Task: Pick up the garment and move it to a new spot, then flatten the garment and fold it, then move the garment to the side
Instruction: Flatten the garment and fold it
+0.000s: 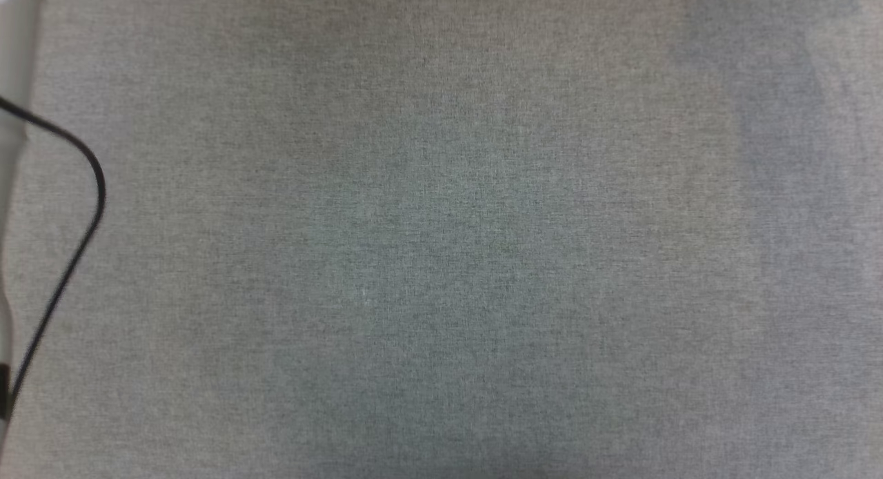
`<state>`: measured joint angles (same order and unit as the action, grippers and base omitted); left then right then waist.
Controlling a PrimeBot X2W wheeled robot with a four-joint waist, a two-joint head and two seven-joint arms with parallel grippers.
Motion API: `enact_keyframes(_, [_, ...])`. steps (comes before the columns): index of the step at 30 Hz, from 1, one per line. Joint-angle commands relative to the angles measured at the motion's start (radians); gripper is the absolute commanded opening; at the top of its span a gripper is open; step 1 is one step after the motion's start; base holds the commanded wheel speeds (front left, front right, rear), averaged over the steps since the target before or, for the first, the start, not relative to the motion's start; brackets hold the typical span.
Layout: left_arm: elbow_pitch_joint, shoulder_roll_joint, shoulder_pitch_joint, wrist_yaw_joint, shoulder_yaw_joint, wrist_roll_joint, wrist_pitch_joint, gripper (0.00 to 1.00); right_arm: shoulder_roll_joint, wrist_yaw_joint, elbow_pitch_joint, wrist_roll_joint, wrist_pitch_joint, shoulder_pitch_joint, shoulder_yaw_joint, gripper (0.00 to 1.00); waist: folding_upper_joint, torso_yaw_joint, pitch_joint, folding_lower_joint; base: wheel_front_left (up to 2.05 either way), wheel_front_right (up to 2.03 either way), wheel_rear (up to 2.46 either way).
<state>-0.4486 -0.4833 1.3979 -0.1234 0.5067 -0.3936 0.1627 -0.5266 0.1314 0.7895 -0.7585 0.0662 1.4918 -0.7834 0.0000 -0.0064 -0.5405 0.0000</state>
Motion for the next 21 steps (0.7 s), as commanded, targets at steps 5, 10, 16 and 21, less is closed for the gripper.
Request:
enact_keyframes(5, [0.034,0.011,-0.193,0.045,0.005,-0.043,0.028,0.0,-0.04,-0.001,-0.057,-0.073,0.043,-0.154,-0.085,0.0,0.0,0.011,0.097,0.0,0.0,0.0,0.0])
enact_keyframes(10, [0.081,-0.007,-0.402,0.092,0.003,-0.074,0.052,0.0,-0.096,-0.001,-0.128,-0.135,0.066,-0.304,-0.15,0.0,0.0,0.012,0.164,0.0,0.0,0.0,0.0])
enact_keyframes(16, [0.153,-0.017,-0.685,0.144,0.004,-0.124,0.075,0.0,-0.178,-0.001,-0.217,-0.193,0.079,-0.503,-0.219,0.0,0.0,0.031,0.255,0.0,0.0,0.0,0.0])
enact_keyframes(21, [0.214,-0.035,-0.907,0.184,0.003,-0.166,0.083,0.0,-0.225,-0.001,-0.28,-0.236,0.088,-0.649,-0.245,0.0,0.0,0.04,0.319,0.0,0.0,0.0,0.0])
